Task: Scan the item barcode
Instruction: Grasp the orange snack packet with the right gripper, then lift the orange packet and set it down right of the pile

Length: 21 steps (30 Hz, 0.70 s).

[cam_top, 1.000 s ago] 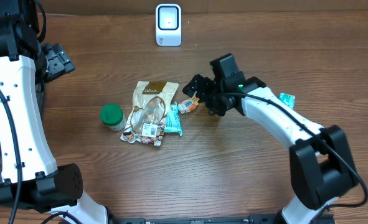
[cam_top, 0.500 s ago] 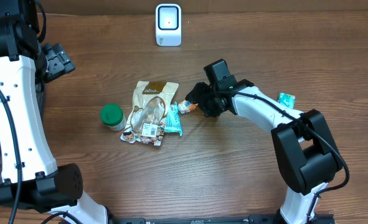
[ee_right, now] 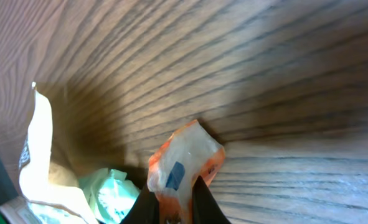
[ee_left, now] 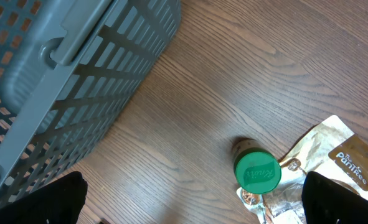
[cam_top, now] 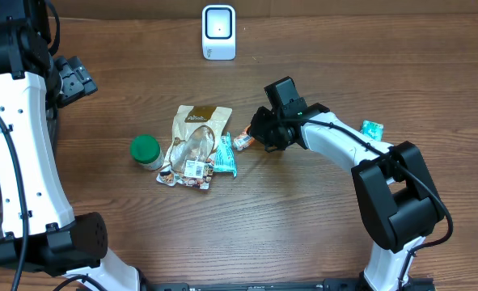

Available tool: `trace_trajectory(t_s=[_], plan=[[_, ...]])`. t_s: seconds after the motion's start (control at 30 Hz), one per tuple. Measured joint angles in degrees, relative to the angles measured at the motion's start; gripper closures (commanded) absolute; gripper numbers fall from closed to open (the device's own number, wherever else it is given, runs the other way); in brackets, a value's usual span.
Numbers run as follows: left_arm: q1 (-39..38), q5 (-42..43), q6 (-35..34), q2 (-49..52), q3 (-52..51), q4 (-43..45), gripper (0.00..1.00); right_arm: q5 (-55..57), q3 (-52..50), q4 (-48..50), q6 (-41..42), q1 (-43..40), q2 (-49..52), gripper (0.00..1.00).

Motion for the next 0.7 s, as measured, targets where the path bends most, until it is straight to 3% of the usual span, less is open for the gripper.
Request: trace_trajectory(t_s=[0.1, 0.3, 0.47, 0.63, 0.7], plan=[[0.0, 0.0, 0.0, 0.0, 0.0, 0.0, 0.0, -2.05, 0.42, -1.07, -4.07, 0.0, 0.0, 0.94], [0.0, 0.0, 0.0, 0.0, 0.0, 0.02, 0.0, -3.19, 8.46, -18.38, -13.57, -0.04, 0.0, 0.93], [0.0, -0.02, 0.0, 0.0, 0.0, 0.0, 0.0, 3.85, 17.81, -34.1, -21.07, 0.09, 0.0, 0.93], [0.0, 0.0, 0.0, 0.0, 0.0, 0.0, 0.0, 14.43, 19.54, -39.69, -26.62, 0.39, 0.04, 0.93], [0.0, 0.0, 0.02, 0.0, 0.0, 0.0, 0.0, 18.4, 19.54, -40.26, -29.03, 0.39, 0.42, 0.88]])
